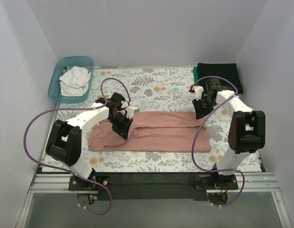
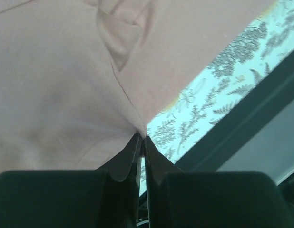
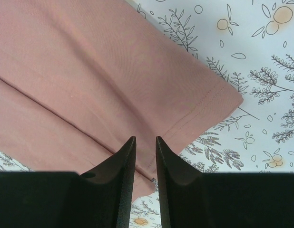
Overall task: Fold and stack the t-shirts
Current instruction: Fold the tshirt
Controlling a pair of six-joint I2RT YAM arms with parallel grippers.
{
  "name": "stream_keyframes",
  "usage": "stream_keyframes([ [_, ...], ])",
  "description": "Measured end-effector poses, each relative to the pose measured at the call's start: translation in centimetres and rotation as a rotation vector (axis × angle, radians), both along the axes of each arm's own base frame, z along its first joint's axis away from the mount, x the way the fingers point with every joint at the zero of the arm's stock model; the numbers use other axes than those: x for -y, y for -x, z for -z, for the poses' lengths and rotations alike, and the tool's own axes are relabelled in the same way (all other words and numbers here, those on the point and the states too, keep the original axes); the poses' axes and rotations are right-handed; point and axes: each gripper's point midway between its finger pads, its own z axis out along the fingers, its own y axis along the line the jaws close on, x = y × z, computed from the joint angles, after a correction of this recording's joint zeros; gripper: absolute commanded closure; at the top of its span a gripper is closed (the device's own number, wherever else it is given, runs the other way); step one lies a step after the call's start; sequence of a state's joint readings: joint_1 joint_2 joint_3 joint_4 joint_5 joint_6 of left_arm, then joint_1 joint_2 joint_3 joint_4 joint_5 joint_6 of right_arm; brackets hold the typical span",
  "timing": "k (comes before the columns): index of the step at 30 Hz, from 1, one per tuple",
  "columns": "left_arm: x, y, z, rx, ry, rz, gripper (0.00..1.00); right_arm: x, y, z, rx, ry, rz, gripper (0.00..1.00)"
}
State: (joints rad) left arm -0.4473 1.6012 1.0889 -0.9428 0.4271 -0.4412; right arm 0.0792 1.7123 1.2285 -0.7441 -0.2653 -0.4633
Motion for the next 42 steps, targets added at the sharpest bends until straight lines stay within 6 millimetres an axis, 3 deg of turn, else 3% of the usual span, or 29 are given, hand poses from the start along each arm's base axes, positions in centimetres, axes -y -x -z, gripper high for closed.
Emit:
stream_keyframes([
  [4, 0.9, 1.3, -0.3, -0.064, 0.066, 0.039, 0.62, 0.0, 0.1, 0.1, -0.004, 0.001, -0.001, 0.70],
  [6, 1.1, 1.7, -0.4, -0.086, 0.086, 0.044, 0.58, 0.0, 0.2, 0.1, -0.007, 0.001, -0.003, 0.71],
  [11, 0.9, 1.3, -0.9, -0.096, 0.116, -0.003, 0.61, -0.1, 0.3, 0.2, -0.014, 0.000, -0.010, 0.72],
  [17, -3.4, -3.4, -1.5, 0.048, 0.079, -0.216, 0.65, -1.2, 0.8, 2.3, -0.076, 0.009, -0.052, 0.78],
  [21, -5.6, -4.3, 0.5, 0.065, -0.016, -0.305, 0.66, -1.8, 1.6, 4.8, -0.154, 0.042, -0.089, 0.82],
  [27, -8.2, -5.2, 5.0, 0.010, -0.161, -0.400, 0.71, -1.3, 1.5, 4.9, -0.119, 0.072, -0.115, 0.83],
  [31, -8.9, -7.2, 5.3, -0.019, -0.172, -0.453, 0.73, -0.3, 3.2, 5.0, -0.078, 0.118, -0.153, 0.80],
  [34, -8.3, -10.1, 5.4, -0.037, -0.165, -0.456, 0.74, 0.4, 5.0, 5.0, -0.080, 0.140, -0.185, 0.82],
  [36, -7.6, -13.3, 5.2, -0.024, -0.147, -0.450, 0.73, 0.5, 6.6, 4.9, -0.096, 0.144, -0.218, 0.82],
  [39, -5.8, -20.5, 4.8, 0.052, -0.098, -0.437, 0.69, 0.0, 10.1, 4.5, -0.130, 0.147, -0.307, 0.82],
  [40, -5.0, -24.3, 4.6, 0.121, -0.066, -0.433, 0.68, -0.6, 11.3, 4.2, -0.140, 0.137, -0.346, 0.82],
  [42, -4.1, -29.2, 4.0, 0.217, -0.033, -0.428, 0.65, -2.8, 14.1, 2.9, -0.154, 0.095, -0.460, 0.82],
])
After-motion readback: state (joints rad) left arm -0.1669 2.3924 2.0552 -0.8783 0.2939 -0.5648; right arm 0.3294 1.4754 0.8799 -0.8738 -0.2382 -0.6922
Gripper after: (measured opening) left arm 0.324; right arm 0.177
